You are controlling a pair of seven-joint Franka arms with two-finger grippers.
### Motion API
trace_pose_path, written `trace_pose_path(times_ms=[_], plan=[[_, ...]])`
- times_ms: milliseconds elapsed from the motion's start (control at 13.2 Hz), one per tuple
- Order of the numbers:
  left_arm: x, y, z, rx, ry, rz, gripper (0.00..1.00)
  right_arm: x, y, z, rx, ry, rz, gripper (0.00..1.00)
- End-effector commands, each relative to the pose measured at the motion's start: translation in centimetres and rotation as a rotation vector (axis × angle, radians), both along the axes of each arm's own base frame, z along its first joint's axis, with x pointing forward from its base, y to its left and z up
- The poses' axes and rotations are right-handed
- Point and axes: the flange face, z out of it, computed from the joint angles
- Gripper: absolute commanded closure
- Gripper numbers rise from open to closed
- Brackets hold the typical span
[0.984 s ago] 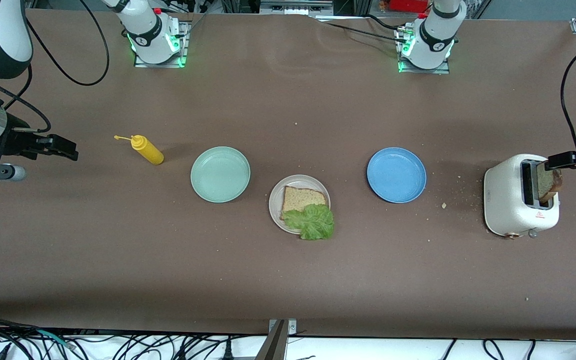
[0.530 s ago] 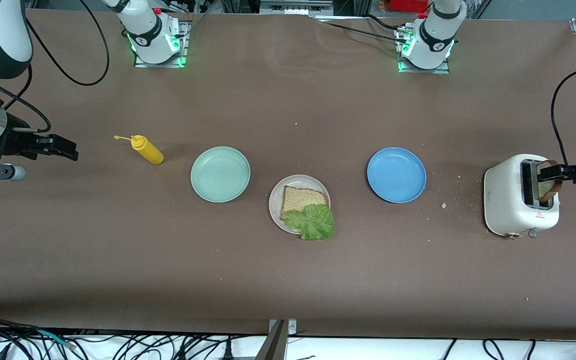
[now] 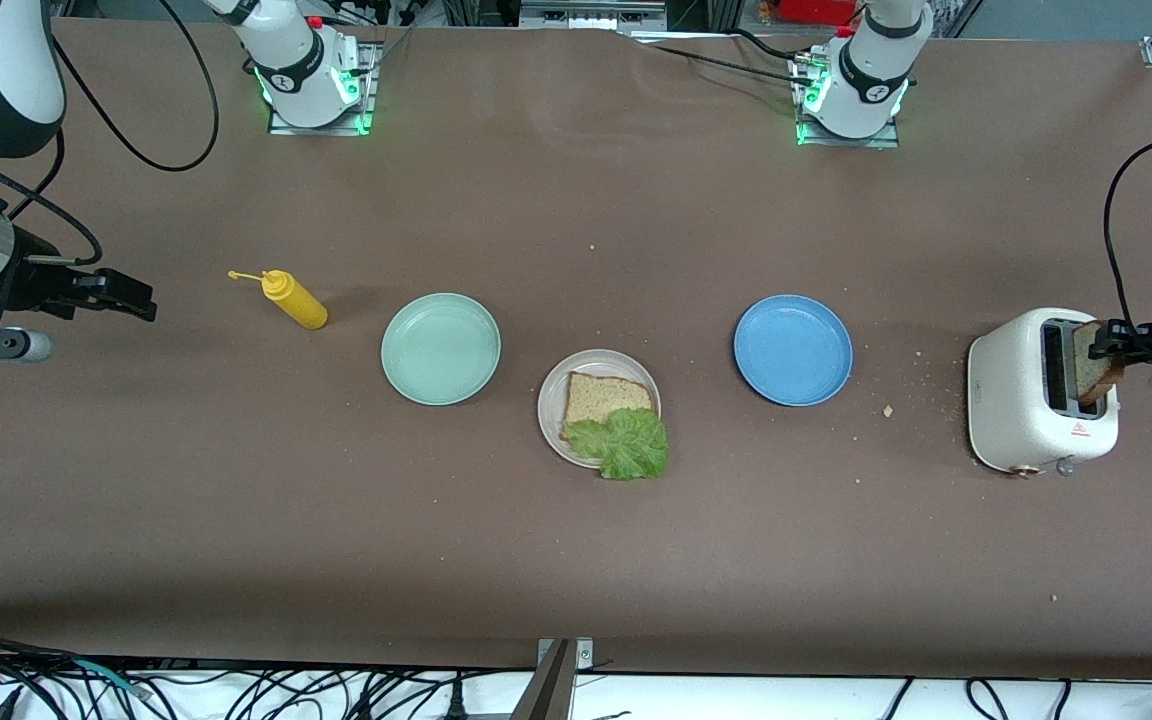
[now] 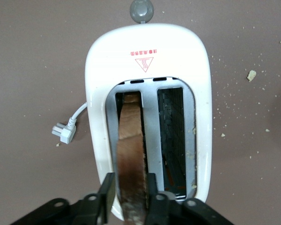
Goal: Make sandwich in beige plate with both arms
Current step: 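Lift the toast out with the left gripper and carry it toward the plate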
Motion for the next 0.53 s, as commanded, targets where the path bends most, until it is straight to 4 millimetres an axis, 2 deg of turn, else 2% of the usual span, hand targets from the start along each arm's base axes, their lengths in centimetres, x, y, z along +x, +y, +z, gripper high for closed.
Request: trace_pose_path(times_ms=[0, 76, 454], plan=[[-0.1, 0.0, 2.3, 0.019, -0.007, -0.05, 1.0, -0.6, -0.1, 0.3, -0.004, -0.007, 0.005, 0.0], [-0.1, -0.2, 3.0, 0.01, 0.007, -0.048, 1.0, -0.6, -0.1, 0.3, -0.004, -0.007, 0.005, 0.0], [1.9, -2.5, 11.1, 0.0, -0.006, -0.095, 1.0, -0.6, -0.1, 0.3, -0.004, -0.007, 0.005, 0.0]])
